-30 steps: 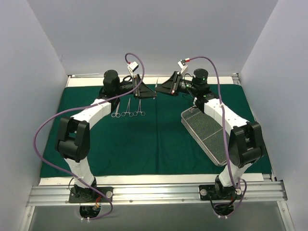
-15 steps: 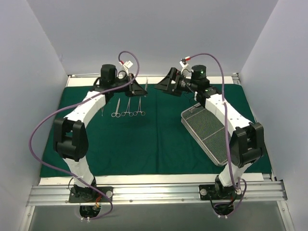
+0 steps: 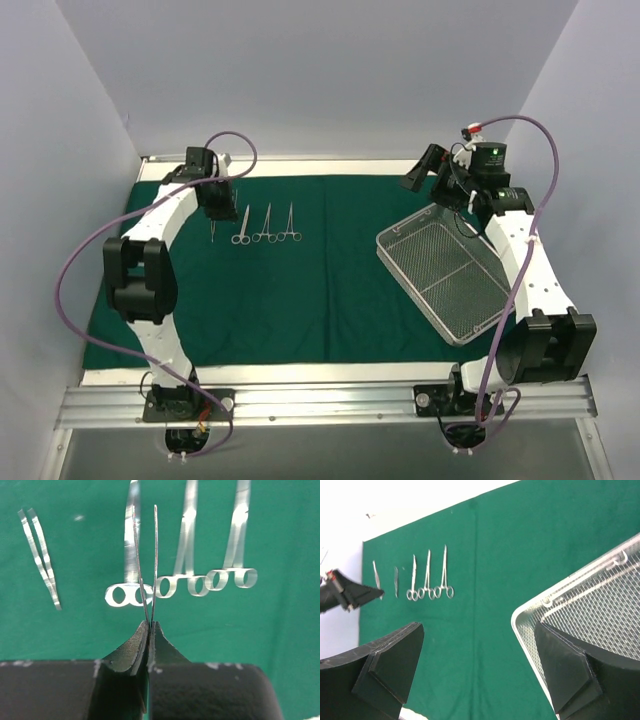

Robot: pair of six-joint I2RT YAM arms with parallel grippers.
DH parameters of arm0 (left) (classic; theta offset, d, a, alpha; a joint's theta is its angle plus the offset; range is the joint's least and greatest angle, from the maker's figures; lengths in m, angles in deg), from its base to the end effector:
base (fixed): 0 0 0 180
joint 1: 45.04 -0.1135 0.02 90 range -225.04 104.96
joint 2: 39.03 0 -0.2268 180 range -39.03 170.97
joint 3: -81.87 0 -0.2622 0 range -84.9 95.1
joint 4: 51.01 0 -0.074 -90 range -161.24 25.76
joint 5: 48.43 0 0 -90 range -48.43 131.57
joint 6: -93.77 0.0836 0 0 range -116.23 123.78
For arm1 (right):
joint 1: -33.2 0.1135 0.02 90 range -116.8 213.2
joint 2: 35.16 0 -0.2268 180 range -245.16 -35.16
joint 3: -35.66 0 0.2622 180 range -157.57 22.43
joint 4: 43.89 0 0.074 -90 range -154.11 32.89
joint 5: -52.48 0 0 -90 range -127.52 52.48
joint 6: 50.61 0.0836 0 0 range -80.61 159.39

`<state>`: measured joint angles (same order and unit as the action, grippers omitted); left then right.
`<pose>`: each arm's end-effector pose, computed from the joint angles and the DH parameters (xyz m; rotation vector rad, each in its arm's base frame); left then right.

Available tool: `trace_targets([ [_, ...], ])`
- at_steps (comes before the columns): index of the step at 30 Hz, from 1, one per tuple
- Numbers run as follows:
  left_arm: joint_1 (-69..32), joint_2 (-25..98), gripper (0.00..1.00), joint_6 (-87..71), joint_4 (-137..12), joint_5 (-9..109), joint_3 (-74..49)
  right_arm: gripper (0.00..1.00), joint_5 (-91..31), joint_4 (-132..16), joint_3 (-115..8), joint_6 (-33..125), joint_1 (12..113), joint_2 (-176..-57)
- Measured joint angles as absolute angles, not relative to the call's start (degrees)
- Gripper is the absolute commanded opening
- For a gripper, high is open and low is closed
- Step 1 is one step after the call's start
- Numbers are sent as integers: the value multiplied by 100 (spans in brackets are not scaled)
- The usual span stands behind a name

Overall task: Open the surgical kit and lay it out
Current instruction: Place the medical item in the surgical kit.

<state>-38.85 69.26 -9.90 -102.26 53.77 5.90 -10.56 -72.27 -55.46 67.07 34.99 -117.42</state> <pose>0.4364 -0.0651 0.1810 -0.0821 2.5555 -0.4058 0.3871 0.0500 0.3290 0.1136 1.9498 0.7924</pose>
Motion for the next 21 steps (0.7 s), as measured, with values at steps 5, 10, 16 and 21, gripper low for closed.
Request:
trace_targets([
  [5, -3859, 7400, 2, -723, -10456, 4654, 658, 100, -1045, -7596, -5334, 6493, 3440, -11517],
  [10, -3865, 7722, 2, -596, -10545, 4158, 726, 100, -1024, -7833, -5257, 6414, 3313, -11513],
  [16, -3942, 7914, 2, -498, -10626, 3904, 909, 100, -1013, -7929, -5235, 6307, 3081, -11506],
  [21, -3985, 8117, 2, -496, -10652, 3850, 1115, 100, -984, -7942, -5139, 6289, 3024, -11462],
])
